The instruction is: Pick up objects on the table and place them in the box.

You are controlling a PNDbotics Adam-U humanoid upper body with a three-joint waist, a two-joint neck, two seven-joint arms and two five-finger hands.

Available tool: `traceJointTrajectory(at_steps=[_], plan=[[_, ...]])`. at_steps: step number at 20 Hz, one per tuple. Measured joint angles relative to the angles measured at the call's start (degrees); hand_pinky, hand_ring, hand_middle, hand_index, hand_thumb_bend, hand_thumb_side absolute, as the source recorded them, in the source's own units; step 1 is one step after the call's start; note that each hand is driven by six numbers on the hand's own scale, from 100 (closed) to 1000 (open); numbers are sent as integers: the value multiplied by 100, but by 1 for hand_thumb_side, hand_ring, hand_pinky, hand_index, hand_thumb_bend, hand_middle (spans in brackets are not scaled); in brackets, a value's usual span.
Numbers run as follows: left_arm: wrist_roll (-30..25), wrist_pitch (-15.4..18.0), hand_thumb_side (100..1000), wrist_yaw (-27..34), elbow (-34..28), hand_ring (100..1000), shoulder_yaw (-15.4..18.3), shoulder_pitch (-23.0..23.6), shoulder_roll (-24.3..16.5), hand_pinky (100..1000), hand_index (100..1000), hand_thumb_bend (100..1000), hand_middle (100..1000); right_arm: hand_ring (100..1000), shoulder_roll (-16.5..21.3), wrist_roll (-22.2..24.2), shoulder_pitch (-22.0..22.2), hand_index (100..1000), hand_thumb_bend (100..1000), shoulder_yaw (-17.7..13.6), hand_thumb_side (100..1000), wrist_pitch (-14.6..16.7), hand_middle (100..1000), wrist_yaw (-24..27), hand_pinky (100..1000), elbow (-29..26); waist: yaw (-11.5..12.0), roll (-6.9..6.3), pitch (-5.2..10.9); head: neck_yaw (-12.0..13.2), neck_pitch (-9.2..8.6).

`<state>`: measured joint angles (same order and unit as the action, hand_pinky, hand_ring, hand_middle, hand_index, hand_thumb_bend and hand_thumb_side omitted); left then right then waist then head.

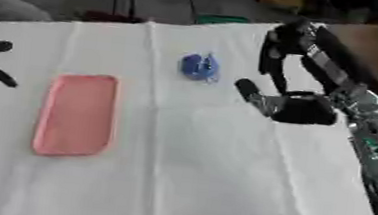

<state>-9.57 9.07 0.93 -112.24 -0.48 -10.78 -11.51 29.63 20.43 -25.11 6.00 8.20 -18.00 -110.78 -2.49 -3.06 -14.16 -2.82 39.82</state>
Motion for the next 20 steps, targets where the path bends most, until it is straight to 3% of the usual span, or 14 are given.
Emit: traceJointTrajectory(at_steps=[2, 4, 20], plan=[[0, 0, 782, 0, 0, 833, 0, 0, 0, 519, 973, 151, 966, 715, 0, 108, 0, 853, 564, 1, 388, 72, 741, -41, 677, 0, 5, 1, 0, 0, 0], [0, 0, 782, 0, 0, 835, 0, 0, 0, 519, 973, 151, 969, 730, 0, 231, 0, 867, 569, 1, 395, 150, 758, -117, 690, -1, 6, 3, 0, 0, 0], [-20, -4, 783, 0, 0, 838, 0, 0, 1, 519, 975, 152, 971, 722, 0, 327, 0, 860, 512, -14, 360, 191, 751, -345, 675, -1, 13, 20, 0, 1, 1]])
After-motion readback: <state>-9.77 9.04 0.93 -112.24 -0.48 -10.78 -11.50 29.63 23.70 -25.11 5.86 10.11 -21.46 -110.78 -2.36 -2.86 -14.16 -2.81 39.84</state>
